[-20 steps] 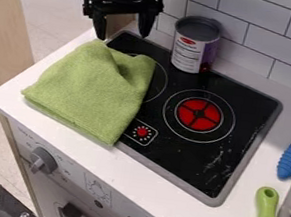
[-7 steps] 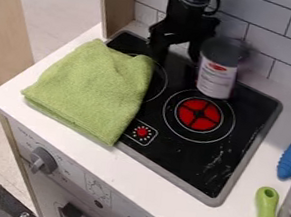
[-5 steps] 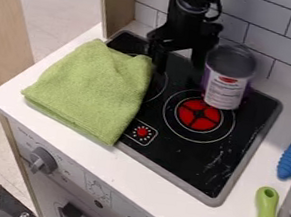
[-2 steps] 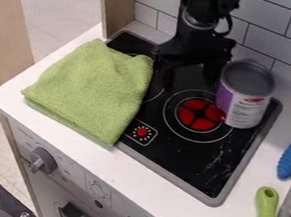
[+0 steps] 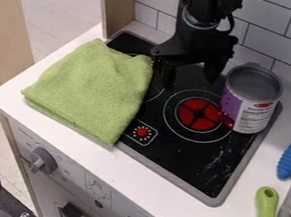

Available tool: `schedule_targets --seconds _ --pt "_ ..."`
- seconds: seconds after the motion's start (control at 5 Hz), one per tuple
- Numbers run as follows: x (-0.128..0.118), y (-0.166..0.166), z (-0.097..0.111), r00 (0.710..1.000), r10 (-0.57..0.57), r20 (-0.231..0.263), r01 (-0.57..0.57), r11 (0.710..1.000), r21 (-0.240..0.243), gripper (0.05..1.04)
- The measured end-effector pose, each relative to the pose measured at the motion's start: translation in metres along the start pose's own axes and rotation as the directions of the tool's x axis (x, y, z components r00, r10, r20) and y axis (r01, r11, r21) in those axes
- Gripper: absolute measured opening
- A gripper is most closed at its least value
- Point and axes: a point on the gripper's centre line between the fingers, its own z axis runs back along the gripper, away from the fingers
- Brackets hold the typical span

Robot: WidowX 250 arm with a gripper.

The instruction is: Moved the can to the upper right corner of the right burner.

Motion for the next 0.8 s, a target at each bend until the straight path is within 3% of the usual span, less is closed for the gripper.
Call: schedule_targets --seconds 0.2,0.4,0.6,0.8 --pt "0.031 0.01 0.014 0.996 0.089 0.012 -0.09 0.994 0.065 0.997" --pt "0.049 0.023 0.013 0.99 0.14 -0.005 -0.138 0.977 0.161 0.997" --pt "0.066 0.036 0.021 0.988 0.156 -0.014 -0.149 0.966 0.211 0.997" --pt "0.069 0.052 0.021 0.992 0.044 -0.115 -0.019 0.978 0.21 0.997"
